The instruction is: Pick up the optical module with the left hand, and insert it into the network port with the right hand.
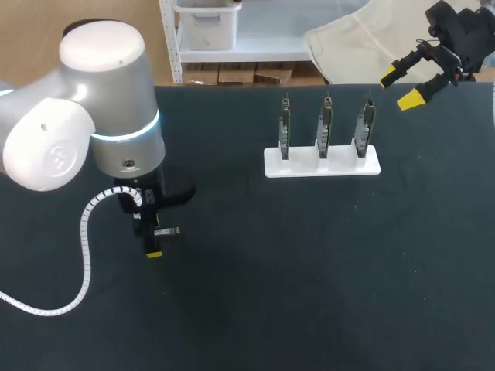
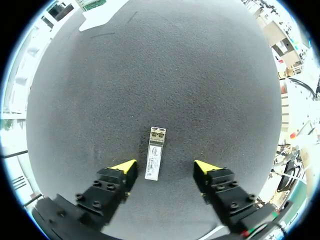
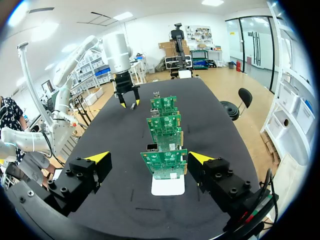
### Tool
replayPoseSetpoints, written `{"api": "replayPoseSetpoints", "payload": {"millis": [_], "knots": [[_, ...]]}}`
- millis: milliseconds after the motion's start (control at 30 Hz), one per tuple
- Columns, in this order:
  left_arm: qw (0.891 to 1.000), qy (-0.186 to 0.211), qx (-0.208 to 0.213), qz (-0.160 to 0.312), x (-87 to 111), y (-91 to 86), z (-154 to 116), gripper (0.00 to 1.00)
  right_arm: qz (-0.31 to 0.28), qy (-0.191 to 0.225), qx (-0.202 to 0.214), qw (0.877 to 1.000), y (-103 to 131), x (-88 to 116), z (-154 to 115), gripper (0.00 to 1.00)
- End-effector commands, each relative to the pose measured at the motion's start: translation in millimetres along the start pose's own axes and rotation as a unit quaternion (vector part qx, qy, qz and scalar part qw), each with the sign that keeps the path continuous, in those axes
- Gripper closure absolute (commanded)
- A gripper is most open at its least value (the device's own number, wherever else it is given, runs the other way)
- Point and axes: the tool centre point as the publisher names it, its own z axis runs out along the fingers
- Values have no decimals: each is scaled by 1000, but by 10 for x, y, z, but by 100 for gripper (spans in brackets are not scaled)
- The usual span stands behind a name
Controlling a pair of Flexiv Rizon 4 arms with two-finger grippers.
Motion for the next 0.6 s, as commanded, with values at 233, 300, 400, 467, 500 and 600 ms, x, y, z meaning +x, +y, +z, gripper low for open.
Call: {"api": "replayPoseSetpoints", "payload": {"millis": [233, 300, 400, 467, 500, 600], "knots": [[1000, 2, 5, -2, 18, 2, 28, 100, 0, 0, -2, 1000, -18, -1, -3, 0], [1000, 4, 5, -2, 18, 2, 28, 100, 0, 0, -2, 1000, -18, -1, -3, 0], [1000, 5, 6, -3, 17, 1, 27, 100, 0, 0, -2, 1000, -18, -1, -3, 0], [1000, 2, 4, -3, 4, -2, -4, 100, 0, 0, -2, 1000, -18, -1, -3, 0], [1000, 1, 2, -2, -4, -1, -26, 100, 0, 0, -2, 1000, -18, -1, -3, 0], [1000, -16, -10, -6, -22, 17, -136, 100, 0, 0, -2, 1000, -18, -1, -3, 0]]}}
